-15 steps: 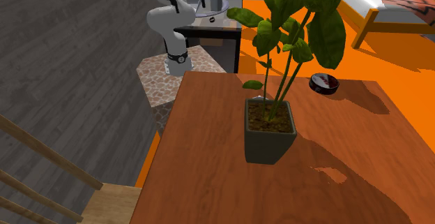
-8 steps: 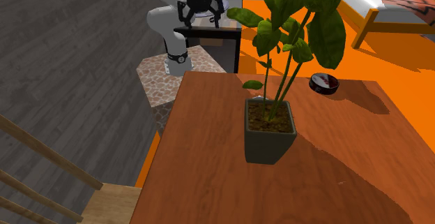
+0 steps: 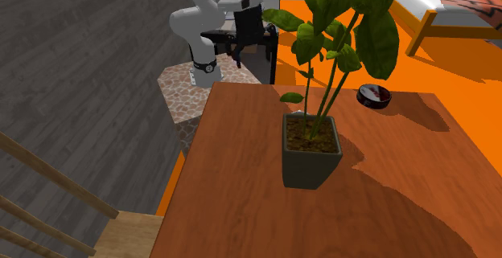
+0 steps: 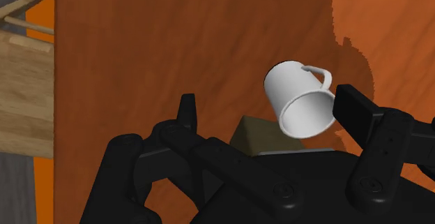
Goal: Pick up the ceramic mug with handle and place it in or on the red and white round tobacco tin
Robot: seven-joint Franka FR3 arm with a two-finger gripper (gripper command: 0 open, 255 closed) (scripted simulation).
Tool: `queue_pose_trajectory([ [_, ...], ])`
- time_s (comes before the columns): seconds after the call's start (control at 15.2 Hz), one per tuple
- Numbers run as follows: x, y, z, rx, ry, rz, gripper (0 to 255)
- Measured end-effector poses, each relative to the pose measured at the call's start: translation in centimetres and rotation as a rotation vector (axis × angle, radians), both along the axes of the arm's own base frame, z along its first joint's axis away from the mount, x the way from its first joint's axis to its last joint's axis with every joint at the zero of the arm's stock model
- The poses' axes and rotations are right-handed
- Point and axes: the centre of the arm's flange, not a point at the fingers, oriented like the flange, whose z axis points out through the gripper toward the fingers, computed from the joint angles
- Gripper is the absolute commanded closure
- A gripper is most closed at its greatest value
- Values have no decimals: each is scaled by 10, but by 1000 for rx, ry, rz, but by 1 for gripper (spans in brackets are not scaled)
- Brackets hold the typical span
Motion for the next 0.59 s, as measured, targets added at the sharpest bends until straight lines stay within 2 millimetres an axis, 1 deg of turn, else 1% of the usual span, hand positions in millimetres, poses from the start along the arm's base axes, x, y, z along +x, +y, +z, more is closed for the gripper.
queue_pose_trajectory([
  [0.07,9,4,-12,-1,4,2,0],
  [0.2,30,9,-26,-1,9,5,0],
  [0.26,44,12,-34,-2,11,6,0],
  [0.33,52,17,-42,-3,15,8,0],
  [0.59,92,25,-78,-6,27,14,0],
])
